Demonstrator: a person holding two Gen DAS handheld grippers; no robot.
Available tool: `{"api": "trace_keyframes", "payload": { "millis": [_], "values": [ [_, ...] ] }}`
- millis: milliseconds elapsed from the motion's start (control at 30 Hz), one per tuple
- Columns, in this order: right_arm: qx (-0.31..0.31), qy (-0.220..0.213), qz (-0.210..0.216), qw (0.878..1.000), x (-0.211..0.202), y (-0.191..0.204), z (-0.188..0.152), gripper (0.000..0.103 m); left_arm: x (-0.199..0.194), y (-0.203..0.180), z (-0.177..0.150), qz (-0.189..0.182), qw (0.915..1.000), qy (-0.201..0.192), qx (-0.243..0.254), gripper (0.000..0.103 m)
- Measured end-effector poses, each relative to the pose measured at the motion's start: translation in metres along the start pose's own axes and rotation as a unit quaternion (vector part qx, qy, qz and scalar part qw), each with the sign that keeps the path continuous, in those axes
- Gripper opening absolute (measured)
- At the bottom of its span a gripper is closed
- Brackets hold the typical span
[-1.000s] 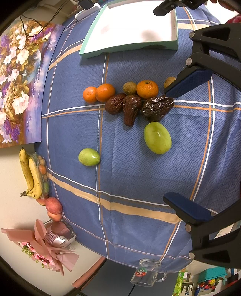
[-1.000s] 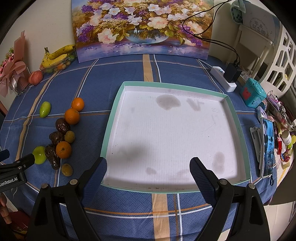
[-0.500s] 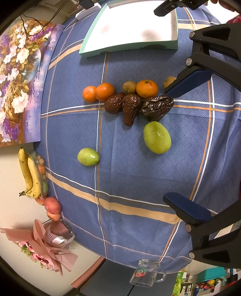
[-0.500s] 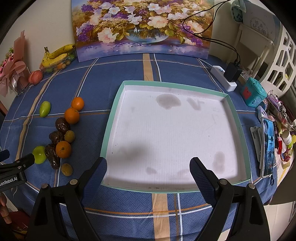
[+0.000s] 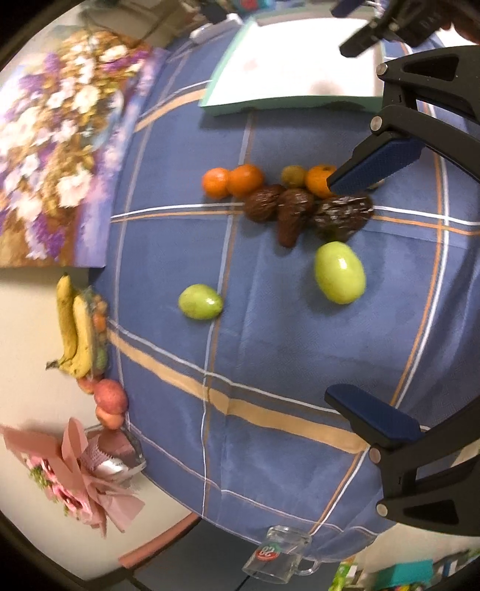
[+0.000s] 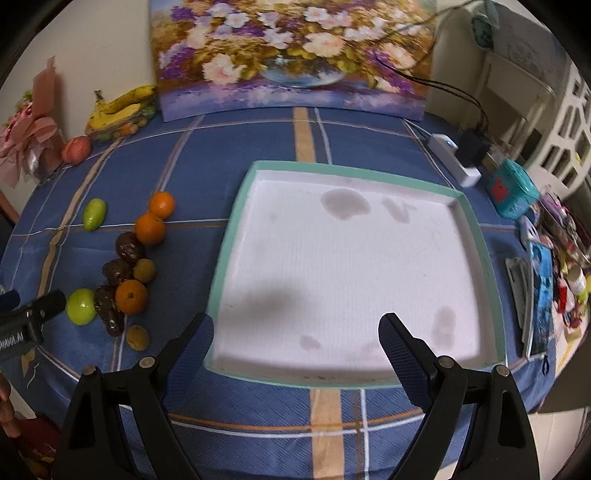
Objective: Organize fruits
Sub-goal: 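Move the right tool to the small yellow fruit and close on it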
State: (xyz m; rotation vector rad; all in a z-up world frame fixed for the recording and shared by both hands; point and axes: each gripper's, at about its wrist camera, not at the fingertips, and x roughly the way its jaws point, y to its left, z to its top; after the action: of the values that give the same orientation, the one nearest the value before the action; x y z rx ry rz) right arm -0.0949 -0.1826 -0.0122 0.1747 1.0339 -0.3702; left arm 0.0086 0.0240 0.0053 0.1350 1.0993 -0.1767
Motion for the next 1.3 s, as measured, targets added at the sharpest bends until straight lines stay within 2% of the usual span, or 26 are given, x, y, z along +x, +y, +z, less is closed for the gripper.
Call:
{"api": "trace_keyframes", "payload": {
  "millis": [167, 300, 400, 500, 633, 800, 867, 1000, 1133, 1267, 1300],
  "values": [
    [-0.019, 0.002, 0.038, 0.999, 0.004, 0.019, 0.006, 0.091, -0.007, 0.021, 0.008, -0.02, 0.9979, -0.046, -0.042, 0.103],
    [-0.029, 0.001, 0.06, 0.998, 0.007, 0.036, 0.01, 0.091, -0.005, 0.043, 0.016, -0.016, 0.9951, -0.063, -0.075, 0.103],
    [-0.044, -0.001, 0.088, 0.995, 0.007, 0.048, 0.012, 0.091, 0.001, 0.051, 0.017, -0.026, 0.9952, -0.04, -0.086, 0.103],
    [-0.075, -0.001, 0.095, 0.993, 0.006, 0.064, 0.013, 0.091, 0.007, 0.055, 0.017, -0.034, 0.9944, -0.023, -0.097, 0.103],
    [-0.09, 0.013, 0.119, 0.989, 0.01, 0.077, 0.011, 0.091, 0.019, 0.053, 0.014, -0.035, 0.9947, 0.008, -0.096, 0.103],
    [-0.121, 0.043, 0.125, 0.984, 0.021, 0.093, 0.005, 0.091, 0.037, 0.054, 0.011, -0.049, 0.9911, 0.05, -0.113, 0.101],
    [-0.132, 0.061, 0.125, 0.981, 0.029, 0.099, 0.002, 0.087, 0.042, 0.054, 0.01, -0.06, 0.9889, 0.063, -0.12, 0.096],
    [-0.151, 0.091, 0.124, 0.977, 0.041, 0.109, -0.003, 0.069, 0.052, 0.049, 0.009, -0.072, 0.9864, 0.087, -0.119, 0.089],
    [-0.156, 0.112, 0.126, 0.973, 0.052, 0.114, -0.006, 0.061, 0.06, 0.043, 0.009, -0.09, 0.9835, 0.106, -0.115, 0.081],
    [-0.165, 0.121, 0.124, 0.971, 0.058, 0.118, -0.007, 0.059, 0.066, 0.036, 0.009, -0.094, 0.9828, 0.118, -0.106, 0.08],
    [-0.168, 0.123, 0.123, 0.97, 0.06, 0.12, -0.007, 0.052, 0.068, 0.035, 0.008, -0.095, 0.9821, 0.123, -0.106, 0.078]
  ]
}}
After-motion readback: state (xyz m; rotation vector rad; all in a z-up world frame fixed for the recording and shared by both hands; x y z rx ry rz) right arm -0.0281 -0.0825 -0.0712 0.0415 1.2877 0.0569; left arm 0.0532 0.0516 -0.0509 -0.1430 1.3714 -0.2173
